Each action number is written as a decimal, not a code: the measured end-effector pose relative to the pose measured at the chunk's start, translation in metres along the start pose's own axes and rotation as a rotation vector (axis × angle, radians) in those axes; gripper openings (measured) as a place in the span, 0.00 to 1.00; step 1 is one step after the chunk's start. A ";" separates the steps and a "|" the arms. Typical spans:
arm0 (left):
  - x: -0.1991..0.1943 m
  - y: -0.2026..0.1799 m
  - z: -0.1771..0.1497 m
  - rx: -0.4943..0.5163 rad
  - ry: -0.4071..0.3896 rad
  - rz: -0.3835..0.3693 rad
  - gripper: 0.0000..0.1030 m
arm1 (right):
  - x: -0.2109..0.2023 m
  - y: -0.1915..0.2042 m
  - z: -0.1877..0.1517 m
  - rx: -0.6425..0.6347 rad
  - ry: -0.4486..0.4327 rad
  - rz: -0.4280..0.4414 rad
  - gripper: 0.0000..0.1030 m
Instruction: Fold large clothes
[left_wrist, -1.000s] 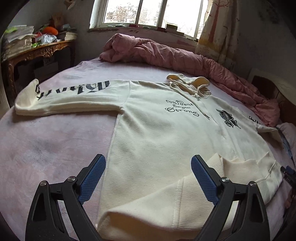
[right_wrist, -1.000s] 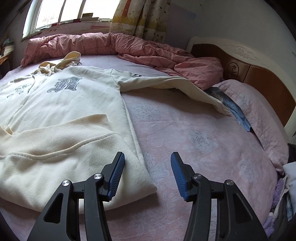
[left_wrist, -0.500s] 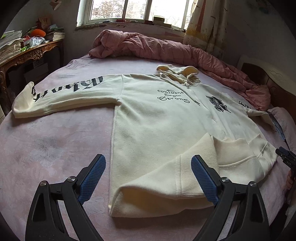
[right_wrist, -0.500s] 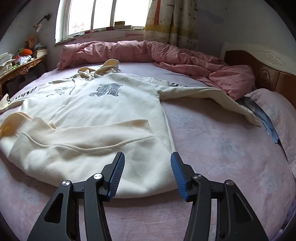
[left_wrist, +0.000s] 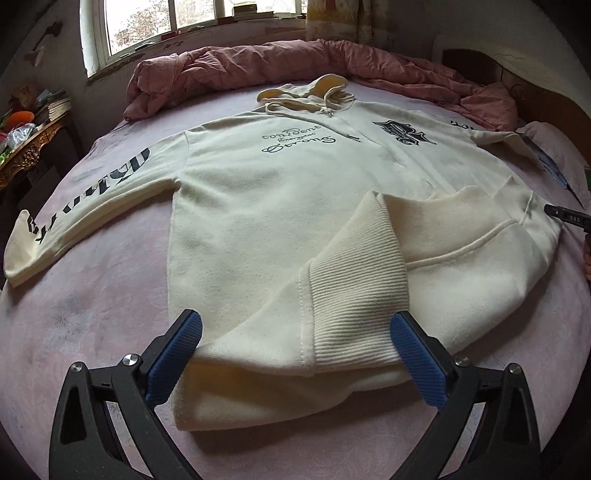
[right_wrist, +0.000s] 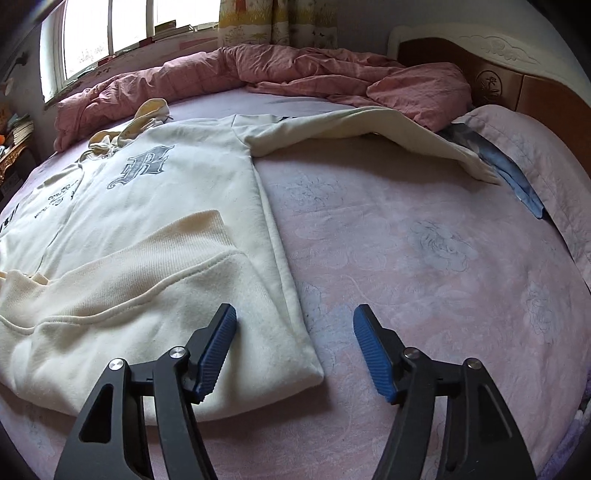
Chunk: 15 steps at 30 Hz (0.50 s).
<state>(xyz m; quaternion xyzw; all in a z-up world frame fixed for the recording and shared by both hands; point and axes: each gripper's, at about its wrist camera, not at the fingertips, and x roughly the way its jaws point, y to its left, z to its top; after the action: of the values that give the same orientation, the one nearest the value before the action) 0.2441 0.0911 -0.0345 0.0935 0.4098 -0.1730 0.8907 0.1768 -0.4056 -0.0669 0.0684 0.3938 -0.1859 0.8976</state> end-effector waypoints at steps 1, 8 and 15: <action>0.002 0.003 0.001 -0.018 -0.011 0.029 0.99 | -0.001 -0.001 -0.001 0.000 -0.002 0.005 0.66; 0.007 0.047 0.003 -0.166 -0.045 0.205 0.84 | -0.004 -0.004 0.000 -0.002 0.000 0.037 0.67; -0.036 0.011 -0.001 0.044 -0.119 -0.108 0.85 | -0.012 0.001 -0.002 -0.017 -0.018 0.059 0.67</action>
<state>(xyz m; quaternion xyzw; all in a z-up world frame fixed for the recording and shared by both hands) 0.2258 0.1104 -0.0076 0.0802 0.3565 -0.2347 0.9007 0.1681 -0.4005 -0.0593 0.0706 0.3850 -0.1563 0.9068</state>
